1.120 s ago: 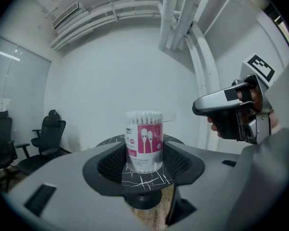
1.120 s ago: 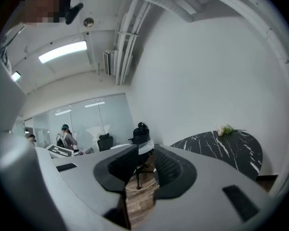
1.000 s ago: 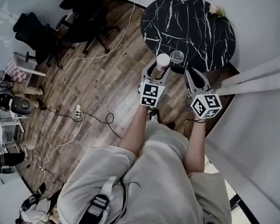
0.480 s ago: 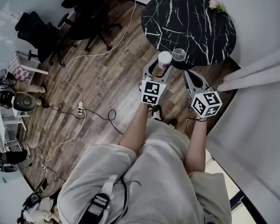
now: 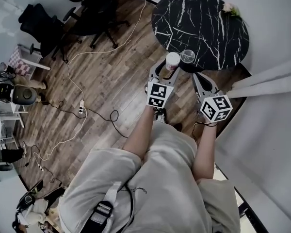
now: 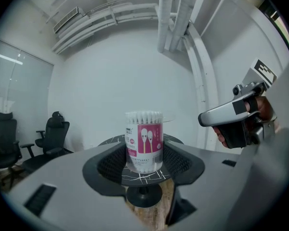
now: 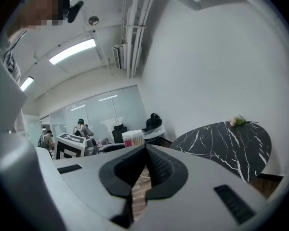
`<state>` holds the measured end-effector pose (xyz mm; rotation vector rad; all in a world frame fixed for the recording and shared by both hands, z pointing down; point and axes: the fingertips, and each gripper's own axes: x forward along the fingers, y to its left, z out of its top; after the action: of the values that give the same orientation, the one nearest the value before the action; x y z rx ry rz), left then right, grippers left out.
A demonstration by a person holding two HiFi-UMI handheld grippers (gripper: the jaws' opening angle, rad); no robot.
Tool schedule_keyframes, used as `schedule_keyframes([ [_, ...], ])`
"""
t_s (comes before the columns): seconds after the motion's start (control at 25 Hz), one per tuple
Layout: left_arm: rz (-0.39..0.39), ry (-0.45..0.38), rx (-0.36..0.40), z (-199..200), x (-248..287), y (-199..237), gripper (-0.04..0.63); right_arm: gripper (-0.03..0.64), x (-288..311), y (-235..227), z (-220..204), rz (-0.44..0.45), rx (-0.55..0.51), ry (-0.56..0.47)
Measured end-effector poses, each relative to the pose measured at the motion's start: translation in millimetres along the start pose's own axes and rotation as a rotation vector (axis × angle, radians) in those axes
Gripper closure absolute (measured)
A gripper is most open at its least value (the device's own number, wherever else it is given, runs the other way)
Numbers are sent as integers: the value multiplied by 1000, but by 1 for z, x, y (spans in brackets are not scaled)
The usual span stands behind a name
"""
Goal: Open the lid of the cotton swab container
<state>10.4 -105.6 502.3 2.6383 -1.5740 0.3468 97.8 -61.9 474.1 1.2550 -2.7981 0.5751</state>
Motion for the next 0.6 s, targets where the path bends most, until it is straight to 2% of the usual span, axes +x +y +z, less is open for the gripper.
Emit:
schedule_keyframes([
  [0.6, -12, 5, -7, 3, 7, -5, 350, 583, 3, -3, 5, 11, -24, 12],
])
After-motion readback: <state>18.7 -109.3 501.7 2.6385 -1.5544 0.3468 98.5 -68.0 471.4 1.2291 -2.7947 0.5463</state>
